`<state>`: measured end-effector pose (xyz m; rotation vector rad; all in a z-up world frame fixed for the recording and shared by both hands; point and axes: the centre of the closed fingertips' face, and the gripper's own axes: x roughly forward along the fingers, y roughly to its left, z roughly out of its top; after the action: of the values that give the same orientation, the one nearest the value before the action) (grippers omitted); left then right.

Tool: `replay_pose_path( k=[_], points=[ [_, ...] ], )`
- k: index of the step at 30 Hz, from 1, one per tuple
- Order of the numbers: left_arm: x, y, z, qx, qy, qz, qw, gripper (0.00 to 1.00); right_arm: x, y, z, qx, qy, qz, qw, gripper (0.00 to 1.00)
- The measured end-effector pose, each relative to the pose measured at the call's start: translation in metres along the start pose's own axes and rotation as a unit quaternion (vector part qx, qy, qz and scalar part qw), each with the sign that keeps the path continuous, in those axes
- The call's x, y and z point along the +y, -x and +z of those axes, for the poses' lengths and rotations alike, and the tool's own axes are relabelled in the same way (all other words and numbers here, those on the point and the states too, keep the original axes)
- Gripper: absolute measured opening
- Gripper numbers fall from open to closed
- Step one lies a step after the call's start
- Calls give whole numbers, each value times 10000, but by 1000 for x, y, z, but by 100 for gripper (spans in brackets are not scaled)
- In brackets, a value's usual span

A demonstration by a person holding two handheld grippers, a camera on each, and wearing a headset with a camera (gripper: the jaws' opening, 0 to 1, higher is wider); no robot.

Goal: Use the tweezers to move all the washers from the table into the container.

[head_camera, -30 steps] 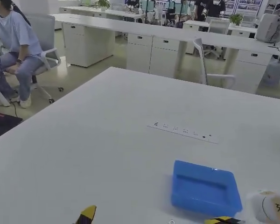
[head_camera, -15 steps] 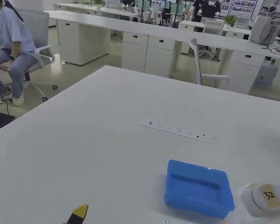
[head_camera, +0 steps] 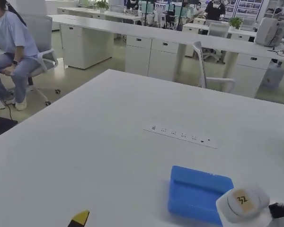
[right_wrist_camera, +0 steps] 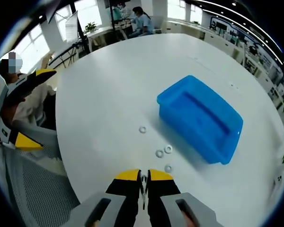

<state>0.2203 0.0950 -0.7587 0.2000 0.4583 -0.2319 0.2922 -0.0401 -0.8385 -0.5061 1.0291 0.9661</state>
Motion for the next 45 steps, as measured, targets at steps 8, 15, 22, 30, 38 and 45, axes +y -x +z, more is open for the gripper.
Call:
replay_pose_path(
  k=[8, 15, 22, 30, 38, 45],
  points=[
    [1, 8, 16, -184, 66, 4, 9998, 92, -4, -7, 15, -374, -70, -182, 9991, 1],
    [-4, 14, 23, -197, 96, -111, 9997, 92, -7, -3, 16, -1324, -563, -409, 9887, 2],
    [-7, 13, 24, -193, 184, -170, 9995, 92, -10, 2, 17, -1683, -727, -546, 9815, 3],
    [-4, 12, 20, -140, 254, -154, 9995, 92, -38, 12, 34, -2383, -1663, -777, 9537, 3],
    [-2, 11, 16, -67, 279, -152, 9995, 92, -46, -1, 37, -2526, -1907, -914, 9442, 3],
    [1, 10, 14, -15, 281, -146, 9995, 91, -50, -1, 37, -2608, -2031, -997, 9385, 3]
  ],
)
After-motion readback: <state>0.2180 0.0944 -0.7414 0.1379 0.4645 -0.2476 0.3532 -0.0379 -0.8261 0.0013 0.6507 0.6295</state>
